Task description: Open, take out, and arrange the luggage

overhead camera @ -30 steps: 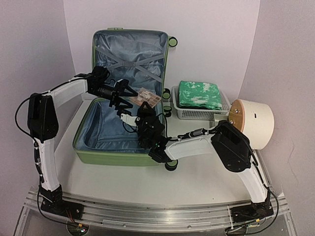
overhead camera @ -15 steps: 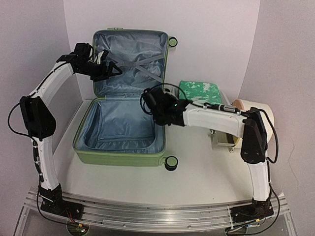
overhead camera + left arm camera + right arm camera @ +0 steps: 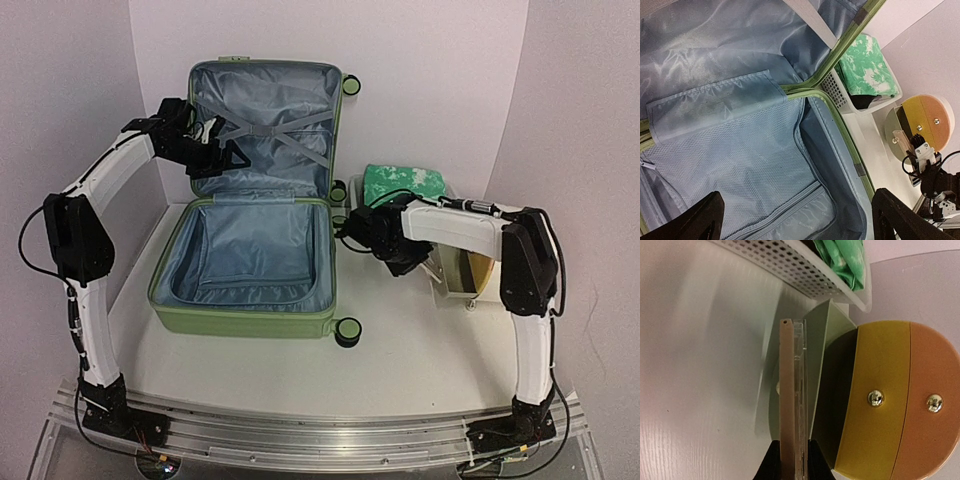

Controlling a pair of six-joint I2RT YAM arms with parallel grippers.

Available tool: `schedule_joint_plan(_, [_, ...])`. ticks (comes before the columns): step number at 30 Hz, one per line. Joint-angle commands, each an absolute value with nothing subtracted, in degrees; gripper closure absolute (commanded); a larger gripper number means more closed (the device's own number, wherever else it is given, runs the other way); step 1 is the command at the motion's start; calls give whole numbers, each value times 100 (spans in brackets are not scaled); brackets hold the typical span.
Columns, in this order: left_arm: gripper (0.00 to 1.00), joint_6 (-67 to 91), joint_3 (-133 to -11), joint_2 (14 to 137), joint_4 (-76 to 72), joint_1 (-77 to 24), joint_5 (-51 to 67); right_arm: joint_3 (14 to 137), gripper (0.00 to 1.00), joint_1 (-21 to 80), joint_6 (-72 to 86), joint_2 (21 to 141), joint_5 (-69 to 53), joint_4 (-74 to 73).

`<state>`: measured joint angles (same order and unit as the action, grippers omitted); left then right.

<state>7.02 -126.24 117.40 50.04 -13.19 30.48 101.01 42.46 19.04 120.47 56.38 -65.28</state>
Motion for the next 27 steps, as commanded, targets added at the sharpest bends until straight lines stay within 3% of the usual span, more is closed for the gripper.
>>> schedule_joint_plan(1, [1,719,-12521,11638,4914,-1326,3222,9950,100,4184,2479,11381,5857,-6867])
schedule_joint_plan(11, [1,738,-12488,11651,4874,-1321,3276,10942,100,4178,1829,11233,6086,-6555])
schedule_joint_plan(19, [0,678,-12466,11634,4884,-1324,3256,9563,100,3634,1669,10880,5836,-5863])
schedule_joint_plan(27, [0,698,-12450,11660,4882,-1324,3298,8947,100,3339,1386,11049,5568,-4959])
